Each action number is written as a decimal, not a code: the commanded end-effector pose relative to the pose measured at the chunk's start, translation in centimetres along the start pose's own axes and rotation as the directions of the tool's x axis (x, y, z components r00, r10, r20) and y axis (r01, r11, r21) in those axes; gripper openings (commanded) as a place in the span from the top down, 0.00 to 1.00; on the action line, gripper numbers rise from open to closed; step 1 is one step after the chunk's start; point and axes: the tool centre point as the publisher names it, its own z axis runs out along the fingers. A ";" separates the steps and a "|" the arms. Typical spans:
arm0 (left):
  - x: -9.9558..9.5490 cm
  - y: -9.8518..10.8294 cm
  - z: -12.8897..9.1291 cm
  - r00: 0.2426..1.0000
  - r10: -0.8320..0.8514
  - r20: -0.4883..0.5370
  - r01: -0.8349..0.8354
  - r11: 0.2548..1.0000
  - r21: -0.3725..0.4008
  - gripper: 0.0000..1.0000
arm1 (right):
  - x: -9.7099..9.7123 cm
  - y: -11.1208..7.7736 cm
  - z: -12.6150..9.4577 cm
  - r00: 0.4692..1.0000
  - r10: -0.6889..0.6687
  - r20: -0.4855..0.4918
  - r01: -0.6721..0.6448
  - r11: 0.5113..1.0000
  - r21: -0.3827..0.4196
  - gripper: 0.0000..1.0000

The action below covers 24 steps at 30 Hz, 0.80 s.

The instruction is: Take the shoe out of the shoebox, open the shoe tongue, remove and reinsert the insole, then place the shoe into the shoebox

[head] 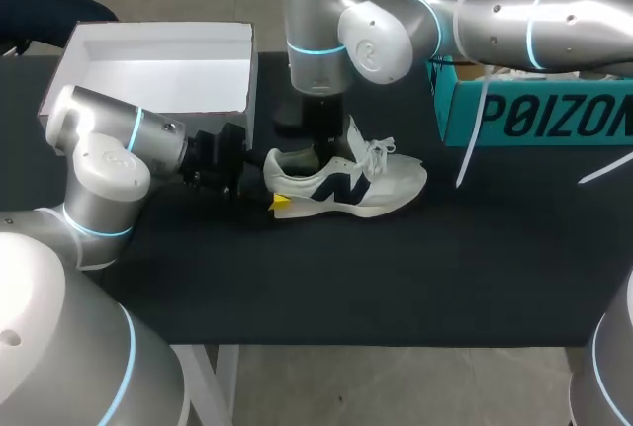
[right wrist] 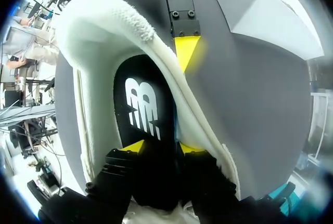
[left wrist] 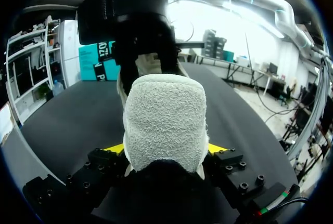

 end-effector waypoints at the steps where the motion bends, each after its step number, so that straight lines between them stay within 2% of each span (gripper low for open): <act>1: 0.1 0.0 0.1 1.000 0.001 -0.002 -0.001 1.000 -0.002 1.00 | -0.4 0.5 1.4 1.000 -0.001 -0.015 0.001 1.000 0.002 0.60; 9: 0.1 0.0 0.1 1.000 0.001 -0.002 -0.001 1.000 -0.002 1.00 | 0.5 0.8 2.0 0.998 0.001 -0.056 -0.001 1.000 -0.005 0.58; 18: 0.1 0.0 0.1 1.000 0.001 -0.002 -0.001 1.000 -0.002 1.00 | 1.6 0.9 2.7 0.996 0.005 -0.084 -0.005 1.000 -0.003 0.52; 22: 0.1 0.0 0.1 1.000 0.001 -0.002 -0.001 1.000 -0.002 1.00 | 1.7 0.7 2.8 0.997 0.022 -0.078 -0.023 1.000 -0.012 0.42; 24: 0.1 0.0 0.1 1.000 0.001 -0.002 -0.001 1.000 -0.002 1.00 | 1.7 0.7 3.2 0.997 0.028 -0.074 -0.029 0.999 -0.015 0.50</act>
